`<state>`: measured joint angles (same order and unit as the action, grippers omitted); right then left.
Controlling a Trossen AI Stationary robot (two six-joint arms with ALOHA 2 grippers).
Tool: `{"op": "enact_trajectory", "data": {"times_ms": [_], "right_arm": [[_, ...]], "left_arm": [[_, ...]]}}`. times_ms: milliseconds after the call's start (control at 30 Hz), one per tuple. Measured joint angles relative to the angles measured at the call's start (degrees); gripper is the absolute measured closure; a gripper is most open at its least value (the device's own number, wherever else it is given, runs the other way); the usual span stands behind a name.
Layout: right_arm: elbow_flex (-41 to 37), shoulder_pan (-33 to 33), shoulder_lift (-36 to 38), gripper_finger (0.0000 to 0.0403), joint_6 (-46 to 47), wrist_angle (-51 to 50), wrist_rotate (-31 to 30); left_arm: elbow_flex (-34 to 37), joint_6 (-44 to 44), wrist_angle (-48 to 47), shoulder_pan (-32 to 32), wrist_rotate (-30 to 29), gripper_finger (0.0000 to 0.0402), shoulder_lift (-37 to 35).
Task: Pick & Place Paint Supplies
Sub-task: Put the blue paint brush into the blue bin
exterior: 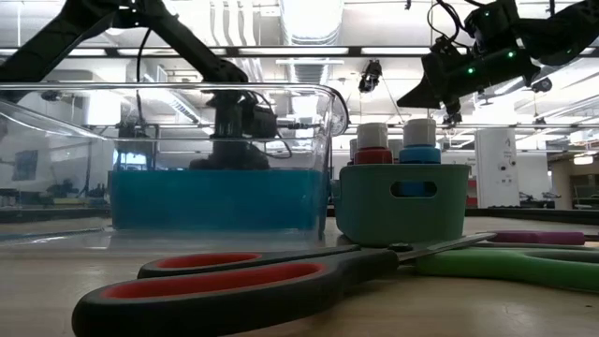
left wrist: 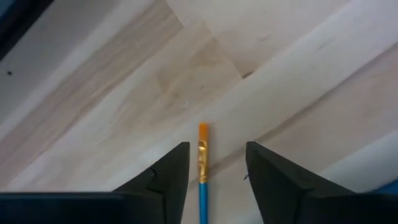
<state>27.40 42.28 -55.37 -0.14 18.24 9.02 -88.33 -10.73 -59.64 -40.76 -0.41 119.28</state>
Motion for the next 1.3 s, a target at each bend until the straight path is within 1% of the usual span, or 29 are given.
{"op": "enact_trajectory", "data": {"times_ms": [100,333,567,867,1133,1300], "right_arm": [[0.0,0.0,0.0,0.0394,0.3,0.0,-0.2],[0.0,0.0,0.0,0.0394,0.5,0.1,-3.0],[0.0,0.0,0.0,0.0394,0.2,0.2,-3.2],[0.0,0.0,0.0,0.0394,0.2,-0.3,-3.2],[0.0,0.0,0.0,0.0394,-0.1,-0.9,-3.2],[0.0,0.1,0.0,0.0394,0.0,-0.9,-3.2]], "left_arm": [[1.0,0.3,1.3,-0.5,0.1,0.0248,0.0],[4.6,0.4,4.7,-0.7,1.9,0.0250,0.0],[5.4,0.2,7.9,-1.4,1.9,0.0250,0.0],[5.5,0.9,8.5,-2.4,1.9,0.0250,0.0],[8.6,0.4,10.4,-2.4,2.1,0.0250,-0.5],[8.5,0.4,10.0,-2.2,2.7,0.0251,-0.5]]}}
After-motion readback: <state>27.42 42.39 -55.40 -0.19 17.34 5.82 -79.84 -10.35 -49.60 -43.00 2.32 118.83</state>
